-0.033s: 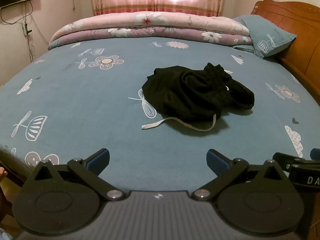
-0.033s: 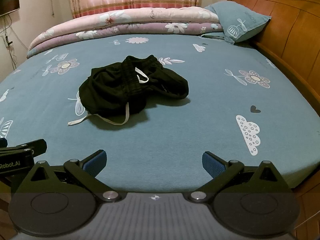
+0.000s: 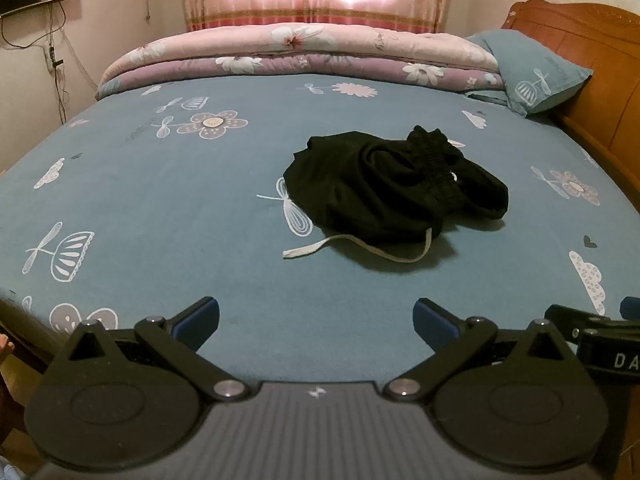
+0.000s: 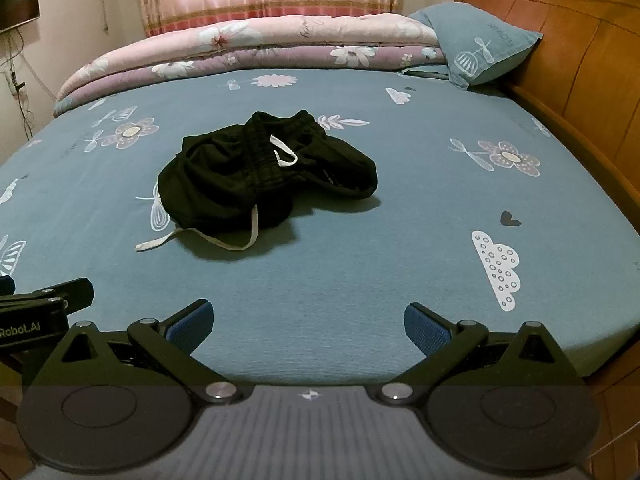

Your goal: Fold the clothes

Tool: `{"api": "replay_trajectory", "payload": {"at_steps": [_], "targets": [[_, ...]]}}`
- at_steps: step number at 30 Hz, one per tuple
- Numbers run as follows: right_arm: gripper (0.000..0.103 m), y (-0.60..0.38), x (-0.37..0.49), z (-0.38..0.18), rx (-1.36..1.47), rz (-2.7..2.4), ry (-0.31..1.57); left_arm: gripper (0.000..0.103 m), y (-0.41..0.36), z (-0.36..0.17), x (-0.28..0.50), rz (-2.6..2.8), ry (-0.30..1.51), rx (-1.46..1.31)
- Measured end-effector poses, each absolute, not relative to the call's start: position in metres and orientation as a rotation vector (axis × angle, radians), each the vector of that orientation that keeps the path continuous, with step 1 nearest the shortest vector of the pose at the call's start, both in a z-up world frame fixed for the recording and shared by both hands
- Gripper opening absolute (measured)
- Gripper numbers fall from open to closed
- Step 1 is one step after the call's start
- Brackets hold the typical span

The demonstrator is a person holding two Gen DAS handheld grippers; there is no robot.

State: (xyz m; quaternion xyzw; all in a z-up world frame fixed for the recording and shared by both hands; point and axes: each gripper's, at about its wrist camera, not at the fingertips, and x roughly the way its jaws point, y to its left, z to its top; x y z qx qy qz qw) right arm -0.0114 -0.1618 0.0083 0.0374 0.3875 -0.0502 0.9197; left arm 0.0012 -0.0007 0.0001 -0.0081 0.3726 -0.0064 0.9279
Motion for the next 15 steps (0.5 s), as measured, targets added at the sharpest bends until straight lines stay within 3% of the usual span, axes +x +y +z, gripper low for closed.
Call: {"api": "replay_trajectory", "payload": {"at_steps": [15], "targets": [[0.103,-0.158,-0.014,0.01,0.076,-0.094,0.773,0.102,-0.011,0.002,0.0,0.007,0.762,-0.022]]}}
